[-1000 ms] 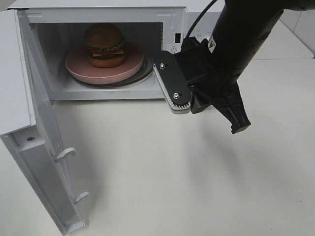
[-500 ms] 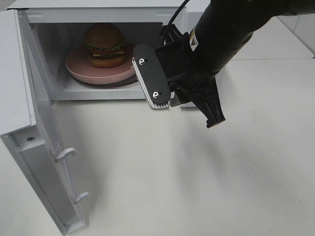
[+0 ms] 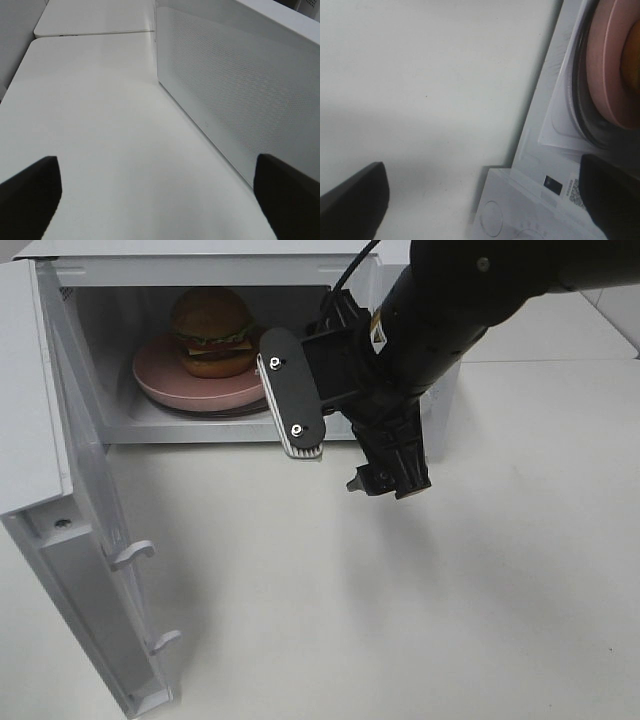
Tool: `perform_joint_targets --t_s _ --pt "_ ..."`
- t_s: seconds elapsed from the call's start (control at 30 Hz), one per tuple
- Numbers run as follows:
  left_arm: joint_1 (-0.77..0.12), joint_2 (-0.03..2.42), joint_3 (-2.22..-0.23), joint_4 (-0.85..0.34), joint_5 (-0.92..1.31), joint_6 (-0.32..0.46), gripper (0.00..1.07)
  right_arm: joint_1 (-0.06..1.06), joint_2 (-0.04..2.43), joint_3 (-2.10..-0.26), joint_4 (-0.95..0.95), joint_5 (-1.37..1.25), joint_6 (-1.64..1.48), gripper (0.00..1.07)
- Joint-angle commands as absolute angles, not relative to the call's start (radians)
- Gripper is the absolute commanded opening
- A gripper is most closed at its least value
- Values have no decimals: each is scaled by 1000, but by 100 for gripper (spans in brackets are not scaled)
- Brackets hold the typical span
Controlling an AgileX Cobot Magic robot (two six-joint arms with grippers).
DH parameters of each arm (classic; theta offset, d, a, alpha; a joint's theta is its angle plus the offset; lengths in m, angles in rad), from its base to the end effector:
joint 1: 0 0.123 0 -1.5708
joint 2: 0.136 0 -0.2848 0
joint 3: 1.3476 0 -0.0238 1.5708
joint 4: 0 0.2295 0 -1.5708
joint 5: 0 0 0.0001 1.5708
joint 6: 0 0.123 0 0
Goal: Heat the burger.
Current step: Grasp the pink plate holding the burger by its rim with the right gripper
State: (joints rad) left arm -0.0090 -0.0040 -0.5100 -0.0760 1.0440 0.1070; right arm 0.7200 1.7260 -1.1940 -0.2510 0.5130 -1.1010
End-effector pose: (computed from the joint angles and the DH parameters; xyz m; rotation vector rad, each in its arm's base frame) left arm 0.0043 -0.0081 0.2574 0.1200 2.0079 -0.0280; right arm 0.2886 0.2331 0.2196 -2.1473 1.3770 -0.3935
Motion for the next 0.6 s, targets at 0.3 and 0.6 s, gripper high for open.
perform_joint_targets --t_s 0.3,0.6 --pt "-4 -22 -507 -77 1039 104 100 722 1818 -1288 -281 454 -1050 96" --pt "-4 -22 -507 -77 1039 104 100 719 1902 -1362 -280 415 -1042 94"
